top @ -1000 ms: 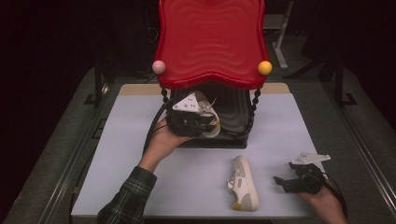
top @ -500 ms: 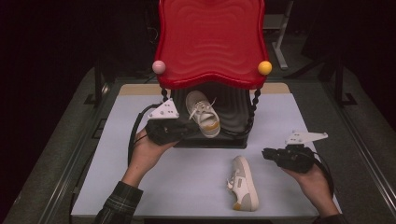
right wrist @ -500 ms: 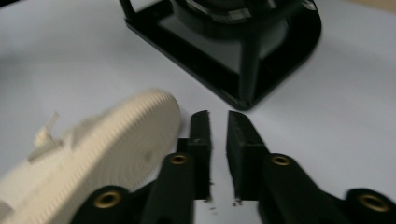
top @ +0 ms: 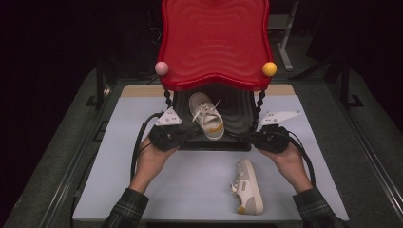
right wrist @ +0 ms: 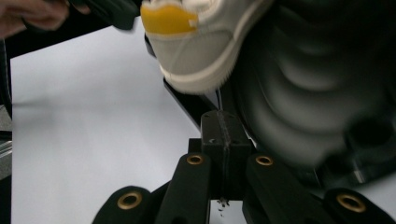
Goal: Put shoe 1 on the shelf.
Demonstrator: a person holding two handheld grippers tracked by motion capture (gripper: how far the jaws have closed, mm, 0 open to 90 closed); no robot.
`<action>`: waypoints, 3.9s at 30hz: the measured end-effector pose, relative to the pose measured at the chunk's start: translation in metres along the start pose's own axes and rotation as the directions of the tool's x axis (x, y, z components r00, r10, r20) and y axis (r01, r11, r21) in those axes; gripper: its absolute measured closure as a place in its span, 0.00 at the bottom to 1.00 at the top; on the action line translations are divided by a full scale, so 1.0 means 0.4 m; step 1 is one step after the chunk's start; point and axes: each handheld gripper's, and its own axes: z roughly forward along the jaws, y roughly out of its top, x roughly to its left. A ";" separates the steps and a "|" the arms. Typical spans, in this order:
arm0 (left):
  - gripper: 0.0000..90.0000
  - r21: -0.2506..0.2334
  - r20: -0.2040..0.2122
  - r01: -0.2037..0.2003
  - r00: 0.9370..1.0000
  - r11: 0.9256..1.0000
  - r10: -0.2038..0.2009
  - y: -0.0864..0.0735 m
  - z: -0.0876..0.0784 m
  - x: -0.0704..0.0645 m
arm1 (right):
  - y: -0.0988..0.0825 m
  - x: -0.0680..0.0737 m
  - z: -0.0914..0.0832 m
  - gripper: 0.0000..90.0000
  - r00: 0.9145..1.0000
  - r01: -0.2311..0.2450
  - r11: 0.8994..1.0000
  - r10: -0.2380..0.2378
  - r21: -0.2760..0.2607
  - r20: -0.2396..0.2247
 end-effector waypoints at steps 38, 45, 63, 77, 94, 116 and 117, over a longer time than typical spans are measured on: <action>1.00 -0.120 -0.190 0.130 0.970 0.984 -0.151 0.016 0.033 0.036 | 0.104 0.049 0.141 1.00 0.996 0.071 0.997 -0.072 -0.023 -0.044; 0.98 -0.102 -0.146 0.100 0.983 0.990 -0.115 0.006 0.000 0.020 | 0.097 0.045 0.125 1.00 0.998 0.057 0.998 -0.058 -0.018 -0.039; 1.00 -0.098 -0.025 0.040 0.999 0.994 -0.043 0.012 0.011 -0.048 | 0.000 0.063 0.030 0.99 0.998 0.040 0.999 -0.038 0.027 -0.057; 1.00 -0.105 -0.062 0.039 0.997 0.994 -0.045 0.043 0.033 -0.021 | -0.137 0.031 -0.067 0.74 0.998 -0.052 0.998 0.051 0.044 0.024; 0.94 -0.085 -0.060 0.057 0.996 0.995 -0.062 0.034 0.055 -0.012 | -0.230 0.043 -0.145 0.70 0.993 -0.103 0.991 0.098 0.082 0.061; 0.30 0.044 0.009 0.013 1.000 0.999 -0.013 -0.139 -0.083 -0.092 | -0.225 0.086 -0.146 1.00 0.997 -0.073 0.993 0.077 0.094 -0.031; 0.28 0.061 0.008 0.026 1.000 0.998 -0.026 -0.170 -0.089 -0.092 | -0.223 0.089 -0.145 1.00 0.997 -0.069 0.993 0.073 0.091 -0.036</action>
